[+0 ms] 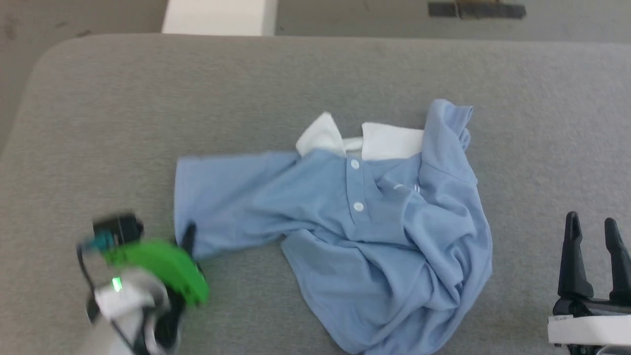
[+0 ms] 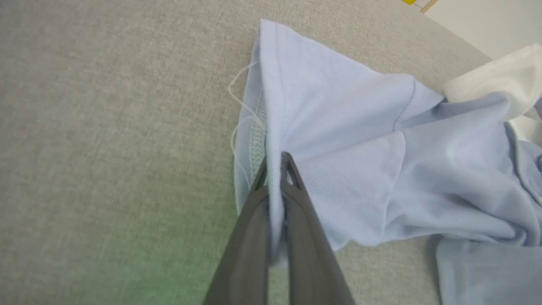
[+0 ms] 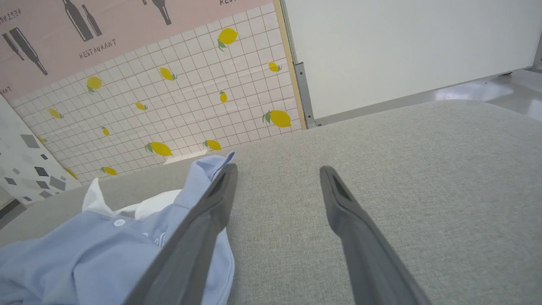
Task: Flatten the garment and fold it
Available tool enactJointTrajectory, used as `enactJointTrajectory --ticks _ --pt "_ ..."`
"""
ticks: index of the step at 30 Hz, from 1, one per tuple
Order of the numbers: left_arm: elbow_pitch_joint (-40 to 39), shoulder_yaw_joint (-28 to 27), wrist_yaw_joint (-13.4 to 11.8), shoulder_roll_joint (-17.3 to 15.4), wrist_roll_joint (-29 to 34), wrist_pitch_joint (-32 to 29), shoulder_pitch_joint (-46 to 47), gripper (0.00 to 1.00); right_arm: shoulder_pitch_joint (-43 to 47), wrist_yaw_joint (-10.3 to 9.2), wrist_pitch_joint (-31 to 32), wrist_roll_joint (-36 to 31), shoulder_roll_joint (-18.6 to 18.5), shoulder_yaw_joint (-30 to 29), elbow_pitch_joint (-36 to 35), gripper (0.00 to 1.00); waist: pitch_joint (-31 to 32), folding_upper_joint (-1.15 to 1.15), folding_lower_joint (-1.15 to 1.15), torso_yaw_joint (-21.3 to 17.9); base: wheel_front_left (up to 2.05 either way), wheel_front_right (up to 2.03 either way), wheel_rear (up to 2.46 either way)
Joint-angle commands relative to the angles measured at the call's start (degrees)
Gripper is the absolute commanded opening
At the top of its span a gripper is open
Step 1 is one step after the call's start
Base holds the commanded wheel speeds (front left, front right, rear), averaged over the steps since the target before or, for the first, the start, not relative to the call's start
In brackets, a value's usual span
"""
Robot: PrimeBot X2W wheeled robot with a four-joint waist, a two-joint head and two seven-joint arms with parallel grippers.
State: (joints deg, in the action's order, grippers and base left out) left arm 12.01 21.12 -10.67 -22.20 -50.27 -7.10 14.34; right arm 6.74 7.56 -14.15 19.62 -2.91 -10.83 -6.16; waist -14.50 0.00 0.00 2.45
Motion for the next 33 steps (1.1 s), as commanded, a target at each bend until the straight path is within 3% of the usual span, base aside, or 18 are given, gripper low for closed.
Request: enactJointTrajectory --ticks 1,3,4,5,6,14,17,19,26,33 --pt "-2.59 -0.63 -1.04 0.87 -1.50 1.31 -4.09 0.00 0.51 -0.08 0.10 -0.14 0.03 0.09 0.11 1.00 3.16 0.00 0.00 3.06 0.00 0.00 0.00" --pt "-5.65 -0.72 -1.74 2.50 -2.79 2.55 -8.34 0.00 0.68 -0.08 0.38 -0.17 0.03 0.29 0.15 1.00 3.64 0.00 0.00 3.52 0.00 0.00 0.00" --pt "-6.91 -0.84 -1.95 3.39 -3.10 3.63 -9.59 0.26 0.79 -0.08 0.49 -0.18 0.03 0.29 0.20 1.00 3.98 0.00 0.00 3.86 0.00 0.00 0.00" --pt "-8.21 -1.25 -2.50 4.30 -3.10 5.29 -10.74 0.89 0.89 -0.08 0.67 -0.20 0.03 0.43 0.25 1.00 4.32 0.00 0.00 4.12 0.00 0.00 0.00" --pt "-9.15 -1.48 -2.71 4.83 -2.89 6.58 -11.30 1.00 0.99 -0.08 0.82 -0.22 0.03 0.55 0.30 1.00 4.63 0.00 0.00 4.30 0.00 0.00 0.00" --pt "-17.57 -6.07 -3.99 6.01 2.96 19.86 -12.76 1.00 1.86 -0.08 1.50 -0.17 0.03 1.31 0.42 1.00 6.76 0.00 0.00 3.77 0.00 0.00 0.00" --pt "-21.61 -8.87 -3.93 7.23 7.76 21.84 -14.00 1.00 2.21 -0.08 1.43 0.07 0.03 1.06 0.51 1.00 7.18 0.00 0.00 3.09 0.00 0.00 0.00" --pt "-24.60 -11.43 -3.49 8.32 14.10 22.03 -15.01 1.00 2.41 -0.08 1.33 0.27 0.03 1.07 0.70 1.00 7.41 0.00 0.00 2.66 0.00 0.00 0.00" --pt "-30.09 -15.64 0.85 15.06 32.00 22.08 -22.26 1.00 3.23 -0.08 0.89 1.05 0.03 1.30 1.52 1.00 8.17 0.00 0.00 1.77 0.00 0.00 0.00" --pt "-28.90 -16.49 4.11 18.63 36.28 22.09 -26.03 1.00 3.63 -0.08 1.50 0.89 0.03 1.12 2.07 1.00 9.28 0.00 0.00 3.15 0.00 0.00 0.00"
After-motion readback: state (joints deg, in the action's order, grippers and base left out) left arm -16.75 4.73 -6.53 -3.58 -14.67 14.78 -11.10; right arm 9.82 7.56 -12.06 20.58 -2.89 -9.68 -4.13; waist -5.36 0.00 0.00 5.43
